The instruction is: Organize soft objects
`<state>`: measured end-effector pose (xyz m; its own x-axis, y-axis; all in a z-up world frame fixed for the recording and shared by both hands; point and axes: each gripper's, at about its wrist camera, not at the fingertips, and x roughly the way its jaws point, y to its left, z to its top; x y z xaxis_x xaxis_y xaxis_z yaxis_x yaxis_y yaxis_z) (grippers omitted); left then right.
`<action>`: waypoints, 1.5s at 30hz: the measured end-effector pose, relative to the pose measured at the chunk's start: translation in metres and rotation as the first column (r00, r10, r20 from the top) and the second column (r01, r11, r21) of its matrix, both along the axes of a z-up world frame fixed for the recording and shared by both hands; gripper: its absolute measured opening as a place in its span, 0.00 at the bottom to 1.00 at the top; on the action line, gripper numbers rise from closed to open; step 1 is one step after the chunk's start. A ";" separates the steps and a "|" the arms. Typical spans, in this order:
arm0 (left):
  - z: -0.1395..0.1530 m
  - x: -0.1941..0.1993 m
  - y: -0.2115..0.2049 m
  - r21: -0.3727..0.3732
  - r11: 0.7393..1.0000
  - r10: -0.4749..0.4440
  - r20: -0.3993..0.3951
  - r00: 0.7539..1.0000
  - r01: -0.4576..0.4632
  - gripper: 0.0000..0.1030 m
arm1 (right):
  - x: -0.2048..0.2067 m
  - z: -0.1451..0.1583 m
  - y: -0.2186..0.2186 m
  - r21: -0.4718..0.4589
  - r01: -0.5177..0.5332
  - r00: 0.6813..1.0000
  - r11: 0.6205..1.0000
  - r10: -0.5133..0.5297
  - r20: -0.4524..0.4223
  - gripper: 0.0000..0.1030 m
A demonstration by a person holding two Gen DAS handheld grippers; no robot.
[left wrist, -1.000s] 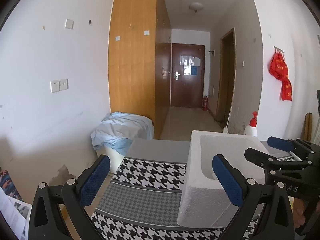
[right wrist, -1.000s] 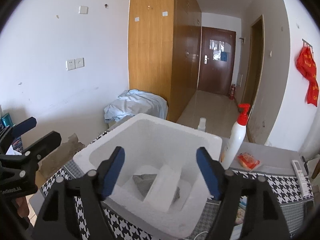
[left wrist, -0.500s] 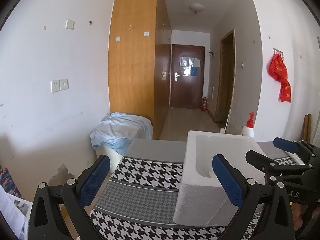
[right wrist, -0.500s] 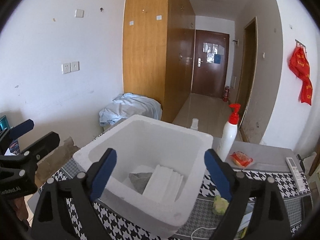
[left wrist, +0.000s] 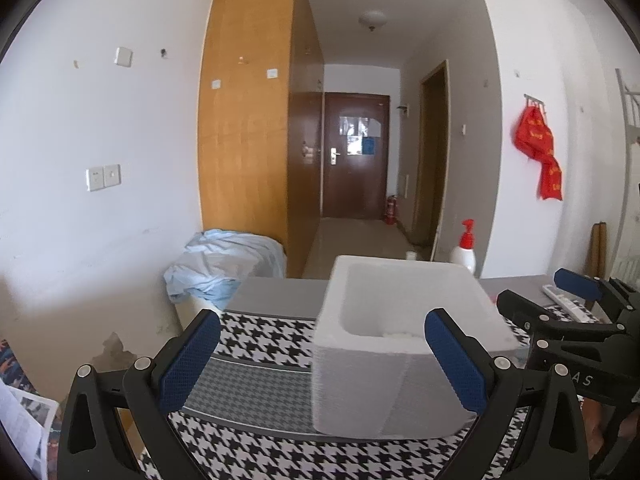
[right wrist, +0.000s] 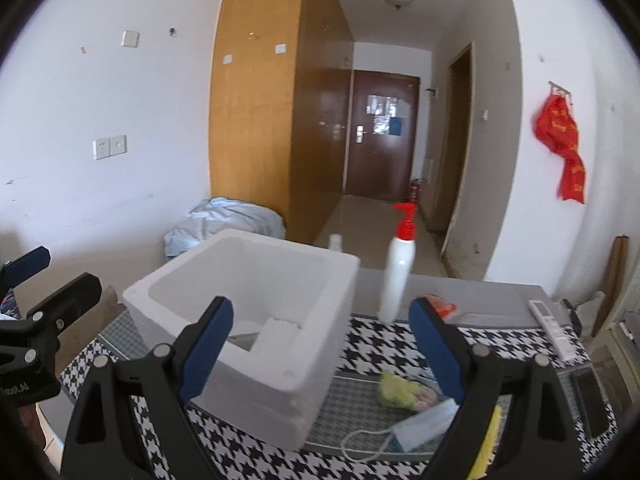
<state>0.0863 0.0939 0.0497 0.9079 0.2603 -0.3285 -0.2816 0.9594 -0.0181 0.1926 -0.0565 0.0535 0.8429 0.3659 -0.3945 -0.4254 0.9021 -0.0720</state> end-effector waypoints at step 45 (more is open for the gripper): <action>-0.020 0.006 -0.116 -0.008 0.942 -0.335 0.031 0.942 0.336 0.99 | -0.029 -0.016 -0.140 0.042 0.256 0.966 0.966 -0.257 0.018 0.90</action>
